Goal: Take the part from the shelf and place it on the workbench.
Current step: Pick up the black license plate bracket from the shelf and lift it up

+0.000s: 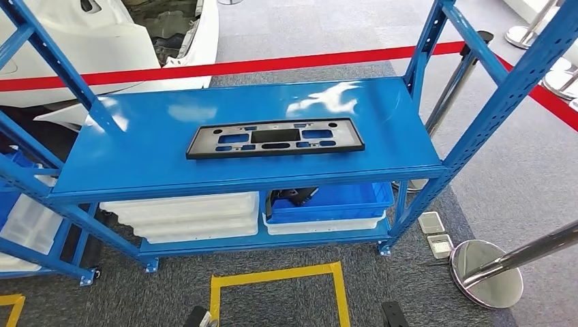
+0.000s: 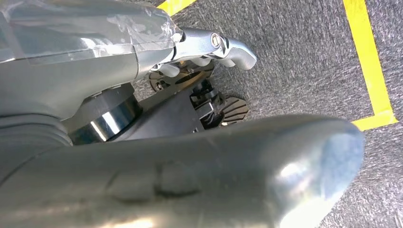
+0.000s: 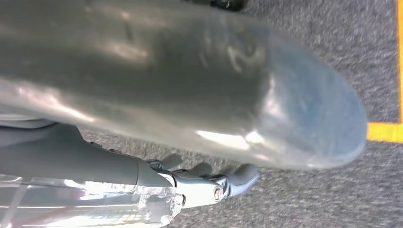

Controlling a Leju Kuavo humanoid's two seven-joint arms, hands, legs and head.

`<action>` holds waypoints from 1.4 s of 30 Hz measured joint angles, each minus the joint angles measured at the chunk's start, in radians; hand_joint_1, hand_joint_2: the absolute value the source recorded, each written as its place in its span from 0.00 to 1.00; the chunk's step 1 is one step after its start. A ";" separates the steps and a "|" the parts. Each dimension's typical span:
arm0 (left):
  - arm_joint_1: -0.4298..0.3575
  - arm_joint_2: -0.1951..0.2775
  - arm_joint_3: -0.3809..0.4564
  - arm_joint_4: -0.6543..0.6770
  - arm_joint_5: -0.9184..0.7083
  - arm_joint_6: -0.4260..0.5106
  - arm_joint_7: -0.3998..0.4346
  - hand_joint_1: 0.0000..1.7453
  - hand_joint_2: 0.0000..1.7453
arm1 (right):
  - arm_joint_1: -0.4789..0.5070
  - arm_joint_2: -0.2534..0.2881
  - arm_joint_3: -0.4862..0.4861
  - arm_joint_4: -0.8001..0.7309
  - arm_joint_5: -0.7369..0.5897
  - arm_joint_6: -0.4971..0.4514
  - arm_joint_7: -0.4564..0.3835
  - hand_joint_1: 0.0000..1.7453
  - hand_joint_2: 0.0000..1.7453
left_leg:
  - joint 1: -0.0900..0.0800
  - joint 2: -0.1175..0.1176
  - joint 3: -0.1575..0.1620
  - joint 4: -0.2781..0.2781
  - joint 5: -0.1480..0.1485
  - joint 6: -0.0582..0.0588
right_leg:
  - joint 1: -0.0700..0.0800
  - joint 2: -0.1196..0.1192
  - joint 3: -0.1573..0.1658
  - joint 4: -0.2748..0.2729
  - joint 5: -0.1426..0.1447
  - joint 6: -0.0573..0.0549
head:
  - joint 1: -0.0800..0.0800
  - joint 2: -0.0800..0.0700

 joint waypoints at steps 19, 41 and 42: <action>0.006 0.001 0.000 0.000 0.002 0.007 -0.006 0.00 0.00 | -0.007 0.001 0.000 0.000 0.007 0.002 0.000 0.00 0.00 | 0.004 0.001 -0.071 0.005 0.065 0.015 | -0.001 0.001 0.077 0.000 -0.084 0.006 | -0.043 0.000; 0.007 0.002 0.000 0.000 0.008 0.006 -0.015 0.00 0.00 | -0.005 0.001 0.000 0.001 0.010 0.004 0.001 0.00 0.00 | 0.006 0.000 -0.172 0.259 -0.044 -0.029 | -0.004 0.000 0.055 -0.018 -0.035 -0.032 | -0.043 0.000; 0.007 0.002 0.000 0.000 0.009 0.006 -0.015 0.00 0.00 | -0.005 0.001 0.000 0.001 0.010 0.004 0.001 0.00 0.00 | 0.005 0.000 -0.150 0.191 0.006 -0.025 | -0.004 0.001 0.063 -0.019 -0.041 -0.029 | -0.047 0.000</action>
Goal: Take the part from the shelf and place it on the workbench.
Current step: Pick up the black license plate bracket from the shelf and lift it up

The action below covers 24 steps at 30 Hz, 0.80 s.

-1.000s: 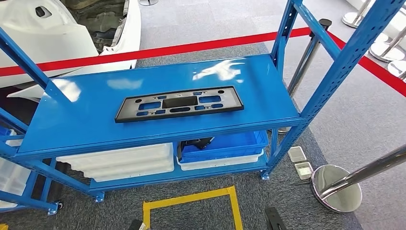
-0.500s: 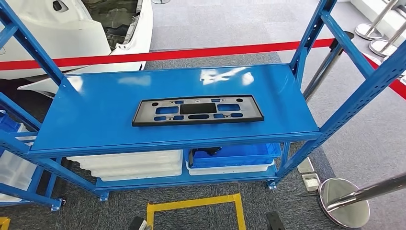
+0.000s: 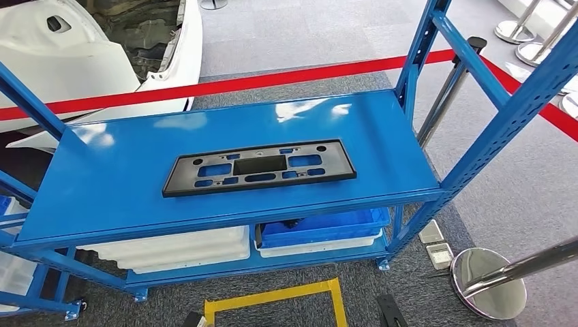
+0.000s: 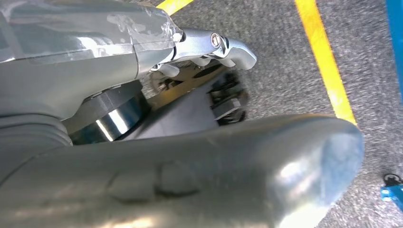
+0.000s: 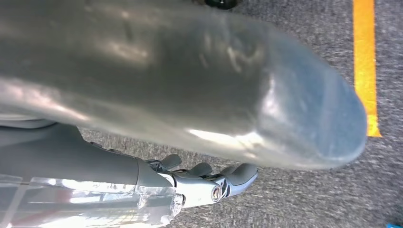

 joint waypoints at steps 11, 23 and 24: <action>-0.001 0.000 0.000 0.001 0.000 -0.004 -0.003 0.00 0.00 | -0.001 0.000 0.000 0.000 -0.002 0.000 0.000 0.00 0.00 | -0.004 0.003 0.092 -0.192 0.053 0.056 | 0.003 -0.001 -0.093 0.209 -0.110 0.047 | 0.028 0.000; -0.003 0.000 -0.001 0.001 -0.005 0.000 0.000 0.00 0.00 | 0.005 -0.001 0.000 0.000 -0.009 -0.004 0.000 0.00 0.00 | -0.009 -0.001 0.130 -0.157 -0.016 0.015 | 0.004 0.000 -0.054 -0.001 0.048 0.010 | 0.044 0.000; -0.004 0.000 -0.001 0.001 -0.005 0.001 0.000 0.00 0.00 | 0.004 -0.001 0.000 0.000 -0.009 -0.004 0.000 0.00 0.00 | -0.007 -0.001 0.111 -0.112 -0.041 0.009 | 0.002 -0.001 -0.049 -0.005 0.047 0.005 | 0.039 0.000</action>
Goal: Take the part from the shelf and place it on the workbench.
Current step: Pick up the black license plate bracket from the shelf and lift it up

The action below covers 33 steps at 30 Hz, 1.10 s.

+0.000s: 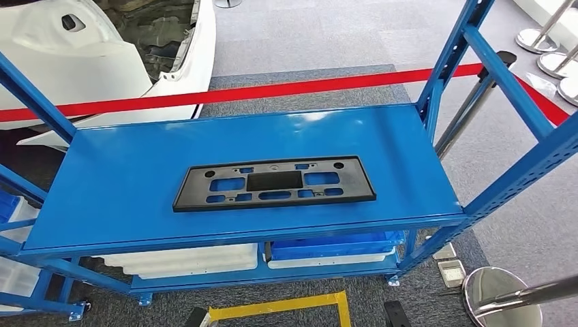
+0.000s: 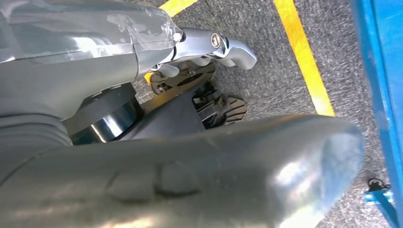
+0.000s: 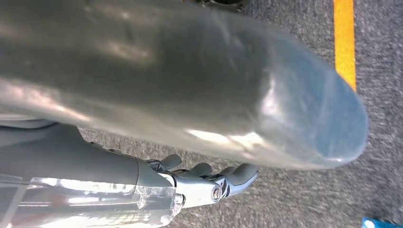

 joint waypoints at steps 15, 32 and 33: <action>0.009 0.000 0.000 0.000 0.019 0.002 0.004 0.00 0.00 | -0.001 -0.003 0.000 0.000 -0.012 -0.013 0.000 0.00 0.00 | 0.007 -0.002 -0.029 -0.066 0.092 0.009 | 0.003 0.001 0.037 -0.003 -0.033 -0.009 | -0.025 0.000; 0.010 0.000 0.000 0.000 0.039 0.013 0.008 0.00 0.00 | 0.008 -0.036 -0.039 0.000 -0.152 -0.032 -0.049 0.00 0.00 | 0.005 -0.001 -0.022 -0.068 0.085 0.020 | 0.002 0.001 0.047 -0.019 -0.030 0.024 | 0.002 0.000; 0.010 0.000 0.000 0.000 0.040 0.015 0.007 0.00 0.00 | 0.009 -0.038 -0.048 0.000 -0.172 -0.033 -0.057 0.00 0.00 | 0.005 -0.001 -0.022 -0.068 0.085 0.020 | 0.003 0.001 0.047 -0.019 -0.031 0.024 | 0.002 0.000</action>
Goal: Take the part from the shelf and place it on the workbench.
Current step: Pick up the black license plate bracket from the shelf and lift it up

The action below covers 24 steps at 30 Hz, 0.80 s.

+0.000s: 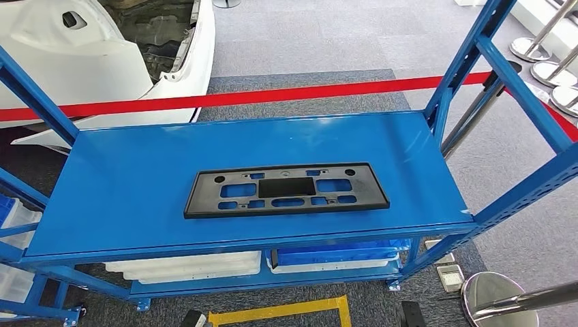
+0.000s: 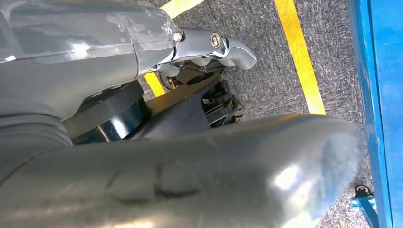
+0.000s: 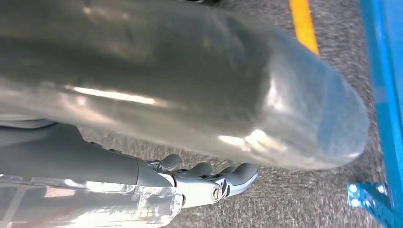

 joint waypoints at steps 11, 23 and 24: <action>0.008 0.000 0.000 0.000 0.020 0.023 -0.009 0.00 0.00 | 0.014 -0.025 -0.222 -0.014 -0.368 -0.166 -0.230 0.00 0.00 | 0.001 0.000 0.004 -0.005 0.000 -0.001 | 0.001 0.000 0.001 0.000 -0.001 -0.001 | -0.001 0.000; 0.011 0.000 0.000 0.000 0.044 0.028 -0.025 0.00 0.00 | 0.005 -0.027 -0.479 -0.194 -0.543 -0.251 -0.530 0.00 0.00 | 0.001 0.000 0.007 -0.006 0.000 -0.001 | 0.001 0.000 0.004 0.000 -0.001 -0.001 | -0.001 0.000; 0.011 0.000 0.000 0.000 0.045 0.028 -0.027 0.00 0.00 | 0.006 -0.025 -0.493 -0.227 -0.544 -0.245 -0.530 0.00 0.00 | 0.001 0.000 0.007 -0.006 0.000 -0.001 | 0.001 0.000 0.005 0.000 -0.001 -0.001 | -0.001 0.000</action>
